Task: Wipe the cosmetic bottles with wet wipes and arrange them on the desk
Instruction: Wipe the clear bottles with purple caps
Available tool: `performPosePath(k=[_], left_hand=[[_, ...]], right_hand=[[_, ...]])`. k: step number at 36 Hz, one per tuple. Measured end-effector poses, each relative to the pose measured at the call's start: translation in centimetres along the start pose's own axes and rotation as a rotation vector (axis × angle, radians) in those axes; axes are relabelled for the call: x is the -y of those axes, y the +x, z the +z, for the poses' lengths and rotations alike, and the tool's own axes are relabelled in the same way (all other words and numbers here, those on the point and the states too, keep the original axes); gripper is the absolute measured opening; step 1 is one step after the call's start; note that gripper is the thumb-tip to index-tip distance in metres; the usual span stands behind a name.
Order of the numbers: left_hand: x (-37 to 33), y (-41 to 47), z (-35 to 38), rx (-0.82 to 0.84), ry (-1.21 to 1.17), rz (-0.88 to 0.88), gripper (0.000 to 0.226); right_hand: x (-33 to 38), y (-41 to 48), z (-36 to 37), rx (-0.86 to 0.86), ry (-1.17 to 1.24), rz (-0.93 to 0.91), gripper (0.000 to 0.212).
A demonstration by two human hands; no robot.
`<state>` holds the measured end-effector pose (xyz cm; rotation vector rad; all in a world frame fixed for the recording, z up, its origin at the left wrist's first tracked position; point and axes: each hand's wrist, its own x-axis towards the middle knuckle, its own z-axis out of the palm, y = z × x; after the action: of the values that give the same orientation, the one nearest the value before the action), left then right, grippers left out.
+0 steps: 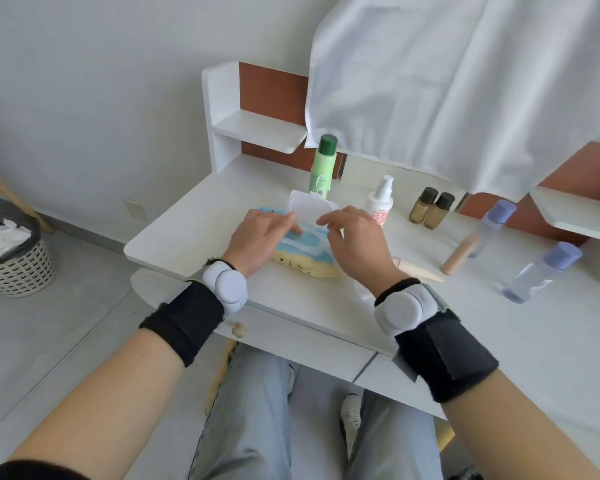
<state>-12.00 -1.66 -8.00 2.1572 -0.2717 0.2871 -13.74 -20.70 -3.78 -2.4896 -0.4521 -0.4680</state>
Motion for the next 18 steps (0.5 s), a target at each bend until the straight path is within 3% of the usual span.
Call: performPosePath(k=[5, 13, 15, 18], left_hand=[[-0.6, -0.5, -0.4, 0.041, 0.133, 0.02, 0.058], [-1.0, -2.1, 0.7, -0.012, 0.6, 0.326, 0.054], [-0.8, -2.4, 0.9, -0.037, 0.664, 0.395, 0.046], [-1.3, -2.7, 0.8, 0.009, 0.656, 0.366, 0.05]], right_hand=[[-1.9, -2.5, -2.2, 0.087, -0.024, 0.095, 0.026], [-3.7, -5.9, -3.4, 0.276, -0.073, 0.186, 0.05], [-3.8, -6.1, -3.2, 0.263, -0.07, 0.194, 0.045], [-3.7, -6.7, -3.4, 0.156, -0.019, 0.238, 0.03]])
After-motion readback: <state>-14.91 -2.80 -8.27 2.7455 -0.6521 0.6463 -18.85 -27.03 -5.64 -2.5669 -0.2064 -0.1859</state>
